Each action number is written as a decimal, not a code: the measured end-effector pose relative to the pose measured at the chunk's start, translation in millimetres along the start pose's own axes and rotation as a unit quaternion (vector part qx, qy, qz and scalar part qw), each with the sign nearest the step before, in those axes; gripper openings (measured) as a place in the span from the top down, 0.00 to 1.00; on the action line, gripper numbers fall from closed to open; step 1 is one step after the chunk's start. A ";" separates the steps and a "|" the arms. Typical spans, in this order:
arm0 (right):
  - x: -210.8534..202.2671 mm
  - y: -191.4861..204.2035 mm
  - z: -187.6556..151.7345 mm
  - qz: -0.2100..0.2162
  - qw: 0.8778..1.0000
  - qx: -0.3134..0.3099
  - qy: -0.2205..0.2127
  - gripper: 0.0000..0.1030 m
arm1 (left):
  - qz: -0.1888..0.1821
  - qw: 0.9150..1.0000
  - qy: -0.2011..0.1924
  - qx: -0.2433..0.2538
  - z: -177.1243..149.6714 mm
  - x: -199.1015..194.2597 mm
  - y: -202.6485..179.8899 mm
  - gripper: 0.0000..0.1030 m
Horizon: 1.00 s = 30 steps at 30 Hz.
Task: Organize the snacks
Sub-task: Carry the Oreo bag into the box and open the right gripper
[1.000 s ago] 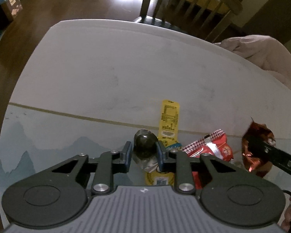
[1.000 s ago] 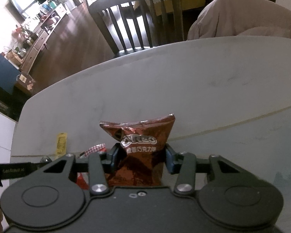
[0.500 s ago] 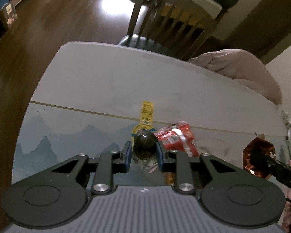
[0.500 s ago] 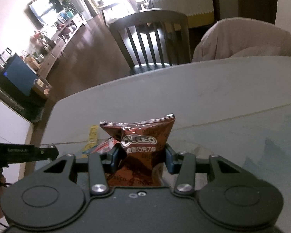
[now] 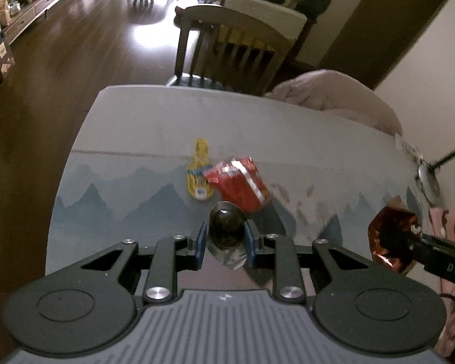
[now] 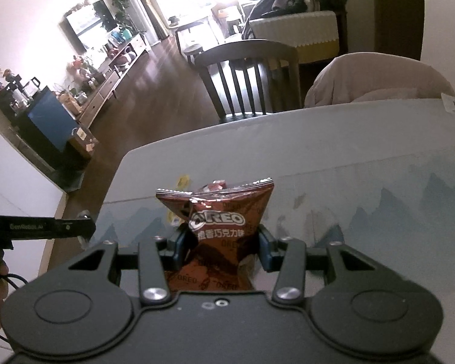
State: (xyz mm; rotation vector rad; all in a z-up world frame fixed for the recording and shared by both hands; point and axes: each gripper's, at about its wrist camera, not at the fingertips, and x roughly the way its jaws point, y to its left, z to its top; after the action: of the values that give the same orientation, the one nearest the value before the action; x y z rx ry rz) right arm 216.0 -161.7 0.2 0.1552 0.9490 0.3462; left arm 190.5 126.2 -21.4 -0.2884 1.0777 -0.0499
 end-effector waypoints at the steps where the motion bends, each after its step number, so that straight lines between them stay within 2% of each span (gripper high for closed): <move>1: -4.3 0.9 -5.0 0.001 1.000 -0.001 -0.001 0.57 | 0.001 1.000 0.002 0.002 -5.7 -3.8 -1.0 0.75; 7: -19.0 10.7 -29.8 0.007 1.000 -0.009 0.005 0.57 | 0.000 0.999 0.018 0.027 -50.3 -22.7 -7.3 0.75; 17: -17.4 31.1 -73.3 0.009 0.999 -0.020 0.039 0.57 | -0.009 0.998 0.050 0.046 -103.9 -20.1 -4.2 0.75; 23: -3.0 42.7 -101.6 0.010 0.997 -0.032 0.064 0.57 | -0.001 0.996 0.075 0.056 -131.9 -0.6 -4.8 0.75; 30: 28.0 43.1 -126.1 -0.011 0.995 -0.037 0.092 0.57 | 0.013 0.992 0.110 0.052 -149.8 32.3 -6.4 0.75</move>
State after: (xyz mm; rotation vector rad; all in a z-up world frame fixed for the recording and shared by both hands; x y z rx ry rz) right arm 118.3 -114.0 -82.0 0.0448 1.1179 0.3789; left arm 75.7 83.0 -113.4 -0.1773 1.2928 -0.1173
